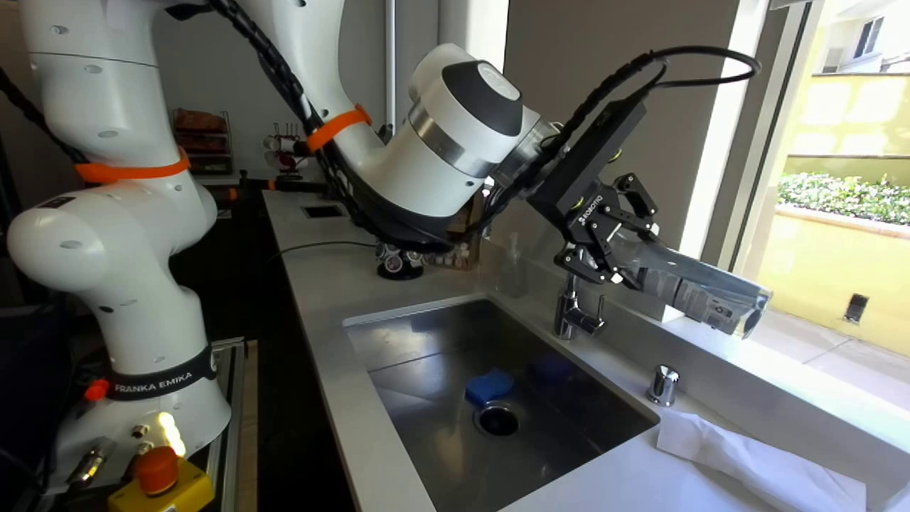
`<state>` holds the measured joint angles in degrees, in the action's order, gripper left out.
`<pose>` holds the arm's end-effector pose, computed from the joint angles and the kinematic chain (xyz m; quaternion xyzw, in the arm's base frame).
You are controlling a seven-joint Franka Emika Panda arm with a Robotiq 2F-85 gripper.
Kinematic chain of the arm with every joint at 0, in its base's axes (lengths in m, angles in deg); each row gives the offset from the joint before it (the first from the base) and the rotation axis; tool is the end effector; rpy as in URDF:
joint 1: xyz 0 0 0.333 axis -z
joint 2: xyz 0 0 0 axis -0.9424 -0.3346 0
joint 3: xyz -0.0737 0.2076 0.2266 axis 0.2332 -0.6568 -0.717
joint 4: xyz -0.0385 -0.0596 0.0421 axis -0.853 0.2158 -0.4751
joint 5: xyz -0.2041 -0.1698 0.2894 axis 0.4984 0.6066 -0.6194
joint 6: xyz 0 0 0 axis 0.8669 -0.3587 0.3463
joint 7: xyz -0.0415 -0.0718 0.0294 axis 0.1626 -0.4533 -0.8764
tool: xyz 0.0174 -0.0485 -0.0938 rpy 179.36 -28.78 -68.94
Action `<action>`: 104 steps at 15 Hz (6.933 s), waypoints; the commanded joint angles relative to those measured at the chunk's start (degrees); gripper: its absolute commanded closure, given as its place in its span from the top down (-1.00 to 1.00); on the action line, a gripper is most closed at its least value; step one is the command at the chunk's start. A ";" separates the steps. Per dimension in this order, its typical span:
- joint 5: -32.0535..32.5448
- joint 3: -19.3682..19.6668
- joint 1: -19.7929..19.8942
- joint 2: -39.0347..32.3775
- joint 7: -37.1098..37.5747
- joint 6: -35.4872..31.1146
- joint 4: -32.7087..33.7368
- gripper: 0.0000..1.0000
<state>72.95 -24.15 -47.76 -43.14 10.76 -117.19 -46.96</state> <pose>0.4531 -0.2690 0.4391 0.6707 0.5842 0.1257 0.4394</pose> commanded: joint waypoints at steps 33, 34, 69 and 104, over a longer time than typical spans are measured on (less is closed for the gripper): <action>59.92 -6.53 -6.77 1.30 60.31 22.27 -2.84 -0.36; 59.85 -6.82 -6.95 1.46 60.38 22.78 -2.85 -0.36; 58.73 -1.80 -5.64 -2.32 61.70 10.98 -0.06 -0.36; 45.77 12.56 -4.29 -27.87 99.12 -38.38 28.77 -0.36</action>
<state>119.32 -12.21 -51.87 -68.29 105.42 -152.25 -21.93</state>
